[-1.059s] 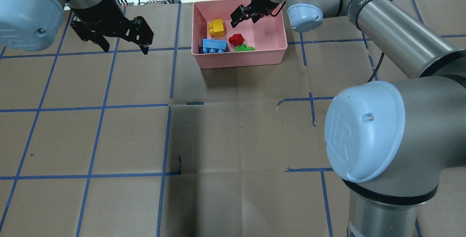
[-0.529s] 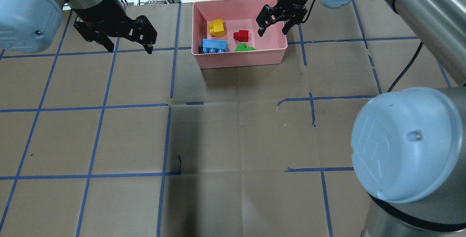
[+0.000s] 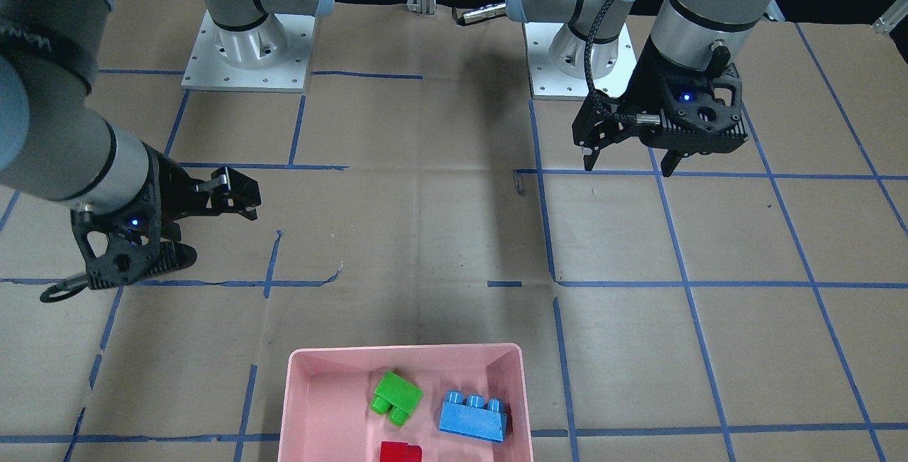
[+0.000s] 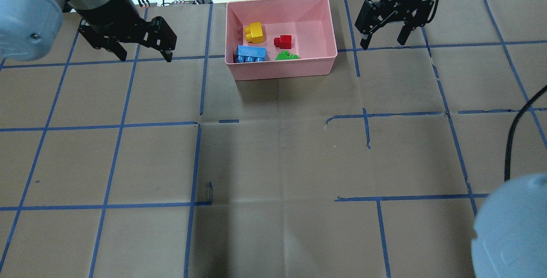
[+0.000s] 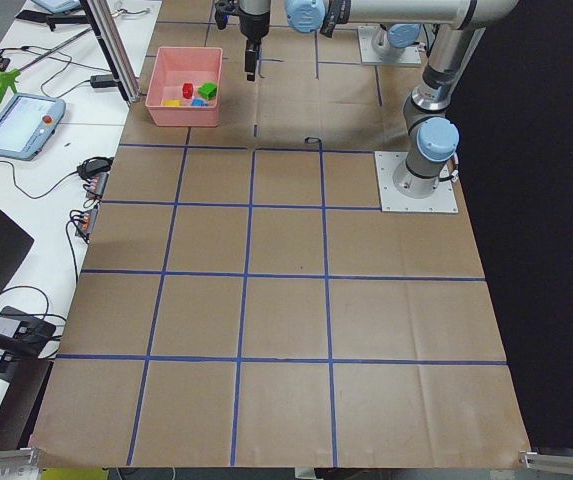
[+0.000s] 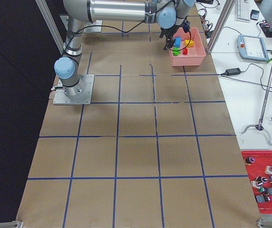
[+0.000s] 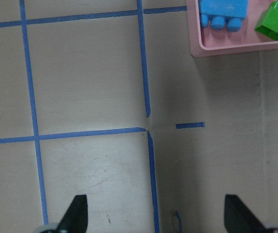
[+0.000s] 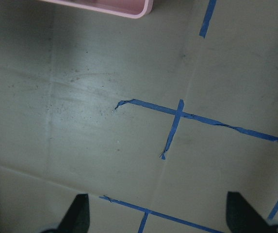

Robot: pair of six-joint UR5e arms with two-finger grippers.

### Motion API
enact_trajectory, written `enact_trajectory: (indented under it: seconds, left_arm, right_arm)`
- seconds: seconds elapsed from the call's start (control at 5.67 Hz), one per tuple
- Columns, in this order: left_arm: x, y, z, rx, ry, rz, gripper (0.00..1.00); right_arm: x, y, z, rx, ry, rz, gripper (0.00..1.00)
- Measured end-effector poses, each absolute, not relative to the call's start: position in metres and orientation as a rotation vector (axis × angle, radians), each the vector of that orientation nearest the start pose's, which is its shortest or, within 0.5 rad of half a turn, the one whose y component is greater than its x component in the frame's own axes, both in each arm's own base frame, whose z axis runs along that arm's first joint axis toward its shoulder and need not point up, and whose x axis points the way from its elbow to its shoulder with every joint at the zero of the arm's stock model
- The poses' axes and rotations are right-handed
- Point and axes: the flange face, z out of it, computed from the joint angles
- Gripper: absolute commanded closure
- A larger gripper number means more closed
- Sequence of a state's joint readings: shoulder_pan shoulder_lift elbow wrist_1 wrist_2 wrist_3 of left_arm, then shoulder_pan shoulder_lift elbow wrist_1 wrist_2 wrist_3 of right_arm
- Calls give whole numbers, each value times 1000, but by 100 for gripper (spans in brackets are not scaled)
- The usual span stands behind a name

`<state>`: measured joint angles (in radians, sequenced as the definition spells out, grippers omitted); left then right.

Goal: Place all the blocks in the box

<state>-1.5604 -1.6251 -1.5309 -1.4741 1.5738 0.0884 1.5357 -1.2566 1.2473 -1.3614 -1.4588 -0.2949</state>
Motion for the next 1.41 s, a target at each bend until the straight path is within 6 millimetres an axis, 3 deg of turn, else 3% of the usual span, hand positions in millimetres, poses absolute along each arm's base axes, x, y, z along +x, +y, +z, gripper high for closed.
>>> enact_trajectory:
  seconds: [0.18, 0.53, 0.71, 0.88, 1.41]
  left_arm:
    - [-128, -524, 490, 122, 3130, -128, 1]
    - [-128, -524, 490, 123, 3130, -128, 1]
    - [-128, -524, 490, 123, 3130, -127, 1]
    - [-128, -524, 490, 123, 3130, -127, 1]
    - [-128, -523, 490, 122, 3130, -129, 1]
  right_arm:
    - [125, -562, 477, -358, 2995, 151, 0]
    - [128, -480, 457, -70, 3042, 78, 0]
    - [128, -458, 445, -8, 3051, 41, 0]
    - [128, -448, 437, 13, 3059, 31, 0]
    - [119, -446, 437, 30, 3141, -9, 0]
